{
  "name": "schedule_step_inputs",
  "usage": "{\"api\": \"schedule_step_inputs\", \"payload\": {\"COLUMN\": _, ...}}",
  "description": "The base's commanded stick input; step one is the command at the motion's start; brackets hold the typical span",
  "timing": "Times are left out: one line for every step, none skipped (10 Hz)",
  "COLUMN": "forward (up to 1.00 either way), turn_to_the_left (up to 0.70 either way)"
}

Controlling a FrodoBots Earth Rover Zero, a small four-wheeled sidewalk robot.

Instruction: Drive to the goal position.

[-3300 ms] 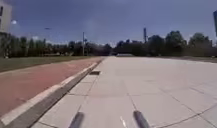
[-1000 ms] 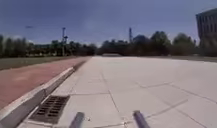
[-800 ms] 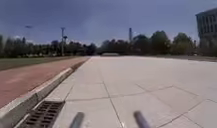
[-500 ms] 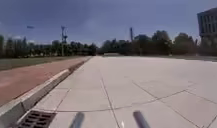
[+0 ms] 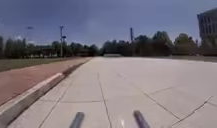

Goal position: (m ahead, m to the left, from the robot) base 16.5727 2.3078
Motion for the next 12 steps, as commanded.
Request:
{"api": "schedule_step_inputs", "payload": {"forward": 1.00, "turn_to_the_left": 0.00}}
{"api": "schedule_step_inputs", "payload": {"forward": 1.00, "turn_to_the_left": 0.00}}
{"api": "schedule_step_inputs", "payload": {"forward": 1.00, "turn_to_the_left": 0.00}}
{"api": "schedule_step_inputs", "payload": {"forward": 1.00, "turn_to_the_left": 0.00}}
{"api": "schedule_step_inputs", "payload": {"forward": 1.00, "turn_to_the_left": 0.00}}
{"api": "schedule_step_inputs", "payload": {"forward": 1.00, "turn_to_the_left": 0.00}}
{"api": "schedule_step_inputs", "payload": {"forward": 1.00, "turn_to_the_left": 0.01}}
{"api": "schedule_step_inputs", "payload": {"forward": 1.00, "turn_to_the_left": 0.17}}
{"api": "schedule_step_inputs", "payload": {"forward": 1.00, "turn_to_the_left": 0.27}}
{"api": "schedule_step_inputs", "payload": {"forward": 1.00, "turn_to_the_left": 0.04}}
{"api": "schedule_step_inputs", "payload": {"forward": 1.00, "turn_to_the_left": 0.00}}
{"api": "schedule_step_inputs", "payload": {"forward": 1.00, "turn_to_the_left": 0.00}}
